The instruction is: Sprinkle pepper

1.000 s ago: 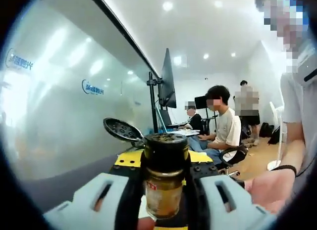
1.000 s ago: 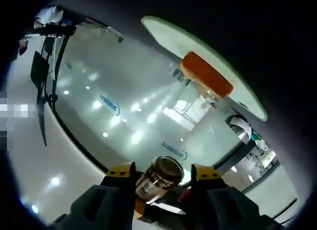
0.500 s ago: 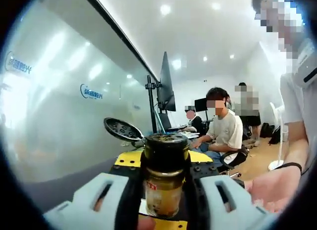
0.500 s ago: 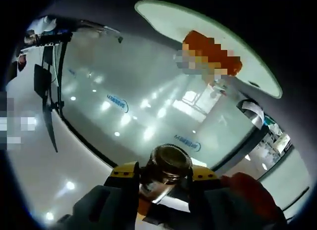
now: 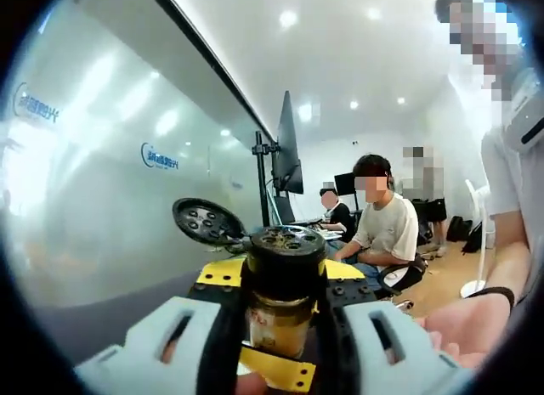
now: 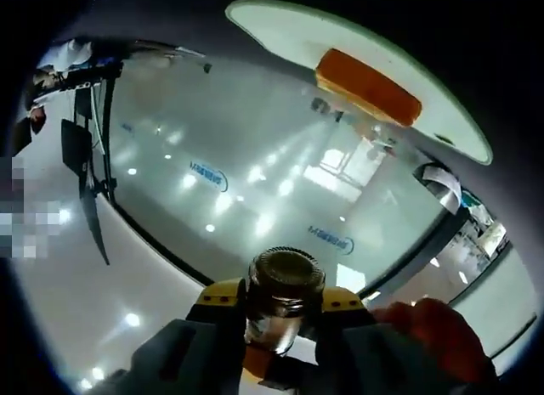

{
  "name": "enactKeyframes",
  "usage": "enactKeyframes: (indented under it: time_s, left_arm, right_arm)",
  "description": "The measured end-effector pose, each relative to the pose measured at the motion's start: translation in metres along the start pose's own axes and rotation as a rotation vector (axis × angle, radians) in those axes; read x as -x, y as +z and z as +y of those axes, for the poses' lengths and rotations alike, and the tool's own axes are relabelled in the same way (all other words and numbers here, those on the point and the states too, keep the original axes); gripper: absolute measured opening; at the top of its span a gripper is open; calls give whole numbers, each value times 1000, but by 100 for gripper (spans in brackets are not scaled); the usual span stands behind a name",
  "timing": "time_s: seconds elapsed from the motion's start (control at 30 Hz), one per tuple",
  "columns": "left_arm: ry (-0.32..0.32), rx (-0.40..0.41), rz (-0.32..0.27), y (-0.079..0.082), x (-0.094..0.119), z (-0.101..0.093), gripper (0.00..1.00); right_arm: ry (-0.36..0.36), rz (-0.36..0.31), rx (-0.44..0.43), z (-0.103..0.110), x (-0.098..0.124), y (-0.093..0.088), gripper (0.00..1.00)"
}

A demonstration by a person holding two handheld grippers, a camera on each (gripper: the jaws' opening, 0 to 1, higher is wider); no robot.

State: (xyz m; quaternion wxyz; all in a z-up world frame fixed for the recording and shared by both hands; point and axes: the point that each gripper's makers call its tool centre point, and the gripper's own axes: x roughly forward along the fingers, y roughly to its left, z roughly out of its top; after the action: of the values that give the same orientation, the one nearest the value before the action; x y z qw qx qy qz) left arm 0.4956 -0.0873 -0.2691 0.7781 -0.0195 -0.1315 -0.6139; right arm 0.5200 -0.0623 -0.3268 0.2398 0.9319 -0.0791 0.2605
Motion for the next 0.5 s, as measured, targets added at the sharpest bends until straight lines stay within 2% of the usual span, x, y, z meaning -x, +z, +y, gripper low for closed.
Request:
enactKeyframes:
  time_s: [0.07, 0.17, 0.2, 0.3, 0.43, 0.5]
  left_arm:
    - [3, -3, 6, -1, 0, 1, 21]
    - [10, -4, 21, -5, 2, 3, 21]
    - [8, 2, 11, -4, 3, 2, 21]
    - [-3, -12, -14, 2, 3, -5, 21]
    - [9, -20, 9, -5, 3, -2, 21]
    - [11, -14, 3, -7, 5, -1, 22]
  right_arm:
    - [5, 6, -24, -1, 0, 0, 26]
    - [-10, -1, 39, 4, -1, 4, 24]
    - [2, 33, 49, 6, -1, 1, 24]
    - [30, 75, 84, 11, -1, -5, 23]
    - [6, 55, 109, 9, -1, 2, 23]
    - [-2, 68, 125, 9, -2, 4, 22]
